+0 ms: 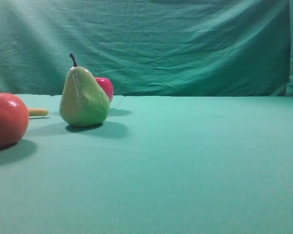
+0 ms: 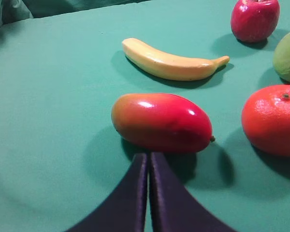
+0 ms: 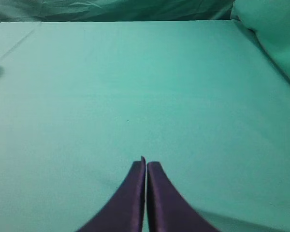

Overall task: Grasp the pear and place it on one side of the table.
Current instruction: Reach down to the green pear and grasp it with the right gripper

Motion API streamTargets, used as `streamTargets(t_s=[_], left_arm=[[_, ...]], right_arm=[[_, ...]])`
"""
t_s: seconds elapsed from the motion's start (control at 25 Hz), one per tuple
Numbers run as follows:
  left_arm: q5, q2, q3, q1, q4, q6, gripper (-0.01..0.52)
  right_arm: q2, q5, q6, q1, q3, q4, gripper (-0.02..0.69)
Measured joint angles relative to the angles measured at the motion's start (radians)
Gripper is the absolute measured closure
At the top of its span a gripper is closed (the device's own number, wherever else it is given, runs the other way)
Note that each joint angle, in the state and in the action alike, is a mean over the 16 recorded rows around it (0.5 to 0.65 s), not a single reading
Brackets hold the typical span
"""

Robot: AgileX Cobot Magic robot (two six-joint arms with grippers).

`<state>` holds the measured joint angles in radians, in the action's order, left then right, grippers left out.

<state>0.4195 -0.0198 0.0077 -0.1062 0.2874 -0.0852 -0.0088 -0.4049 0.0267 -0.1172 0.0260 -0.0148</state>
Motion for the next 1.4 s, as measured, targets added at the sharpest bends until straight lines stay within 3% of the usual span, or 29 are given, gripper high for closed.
streamTargets(t_s=[0.8, 1.4], left_arm=[[0.0, 0.0, 0.0, 0.0, 0.0, 0.0, 0.514], [0.0, 0.0, 0.0, 0.0, 0.0, 0.0, 0.514]], right_arm=[[0.0, 0.026, 0.004, 0.0, 0.0, 0.0, 0.665], [0.087, 0.363, 0.098, 0.0, -0.042, 0.002, 0.665]])
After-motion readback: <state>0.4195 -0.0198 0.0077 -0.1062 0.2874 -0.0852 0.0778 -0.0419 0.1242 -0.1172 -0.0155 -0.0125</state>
